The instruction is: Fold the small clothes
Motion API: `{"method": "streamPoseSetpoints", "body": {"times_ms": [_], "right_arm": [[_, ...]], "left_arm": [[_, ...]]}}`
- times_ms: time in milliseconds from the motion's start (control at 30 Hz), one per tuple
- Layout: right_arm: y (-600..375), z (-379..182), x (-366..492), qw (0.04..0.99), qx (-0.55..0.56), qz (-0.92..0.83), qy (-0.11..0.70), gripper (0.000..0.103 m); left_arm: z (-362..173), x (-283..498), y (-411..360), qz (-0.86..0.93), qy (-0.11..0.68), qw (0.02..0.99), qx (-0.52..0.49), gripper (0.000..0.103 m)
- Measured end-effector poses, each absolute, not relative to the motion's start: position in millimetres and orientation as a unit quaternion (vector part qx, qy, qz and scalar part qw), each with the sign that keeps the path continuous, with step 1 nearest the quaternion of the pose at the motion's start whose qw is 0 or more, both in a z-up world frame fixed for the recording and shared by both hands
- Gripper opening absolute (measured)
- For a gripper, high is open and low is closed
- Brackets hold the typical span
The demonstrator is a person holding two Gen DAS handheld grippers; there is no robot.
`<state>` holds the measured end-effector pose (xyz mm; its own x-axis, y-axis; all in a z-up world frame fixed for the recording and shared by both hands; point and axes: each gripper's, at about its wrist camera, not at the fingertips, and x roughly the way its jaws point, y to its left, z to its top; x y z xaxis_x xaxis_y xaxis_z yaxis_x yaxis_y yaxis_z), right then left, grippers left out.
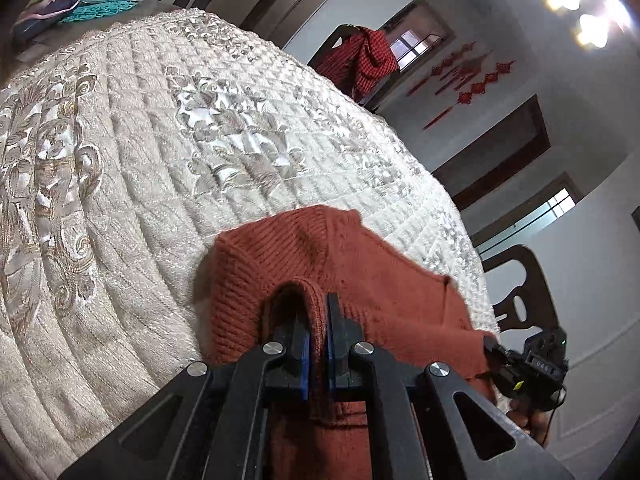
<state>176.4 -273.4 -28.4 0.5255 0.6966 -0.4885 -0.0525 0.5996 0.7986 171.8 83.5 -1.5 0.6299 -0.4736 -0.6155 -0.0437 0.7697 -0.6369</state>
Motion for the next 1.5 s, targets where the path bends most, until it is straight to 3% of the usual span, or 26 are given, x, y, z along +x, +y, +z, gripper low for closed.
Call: {"method": "streamPoseSetpoints", "body": {"times_ms": [267,400,500,533,567,767,1133,1400,1467,1500], "right_arm": [[-274,-16,186,0.781,0.408,0.263,0.393,0.010],[-279,-24,202,0.771,0.434,0.240,0.400,0.012],[-282,-22,204,0.775,0.440,0.234,0.389,0.029],[-283,-20,203,0.778,0.443,0.235,0.380,0.037],[-285,-17,200,0.781,0.445,0.235,0.370,0.038],[-285,-2,182,0.814,0.394,0.239,0.353,0.038],[-267,-20,182,0.848,0.267,0.203,0.411,0.038],[-253,-18,209,0.850,0.225,0.197,0.434,0.038],[-249,-15,213,0.853,0.209,0.194,0.436,0.035],[-247,-14,214,0.856,0.198,0.189,0.439,0.025]], "left_arm": [[11,197,84,-0.135,0.404,0.838,-0.341,0.010],[7,212,91,-0.112,0.412,0.830,-0.359,0.032],[15,206,99,-0.098,0.382,0.845,-0.361,0.043],[20,201,100,-0.095,0.372,0.853,-0.354,0.043],[24,196,101,-0.093,0.365,0.859,-0.346,0.043],[33,171,91,-0.091,0.358,0.889,-0.272,0.043],[11,165,64,-0.092,0.397,0.896,-0.176,0.043],[12,216,60,-0.076,0.442,0.881,-0.153,0.043],[12,223,56,-0.070,0.448,0.881,-0.136,0.043],[12,226,53,-0.067,0.458,0.877,-0.127,0.043]]}}
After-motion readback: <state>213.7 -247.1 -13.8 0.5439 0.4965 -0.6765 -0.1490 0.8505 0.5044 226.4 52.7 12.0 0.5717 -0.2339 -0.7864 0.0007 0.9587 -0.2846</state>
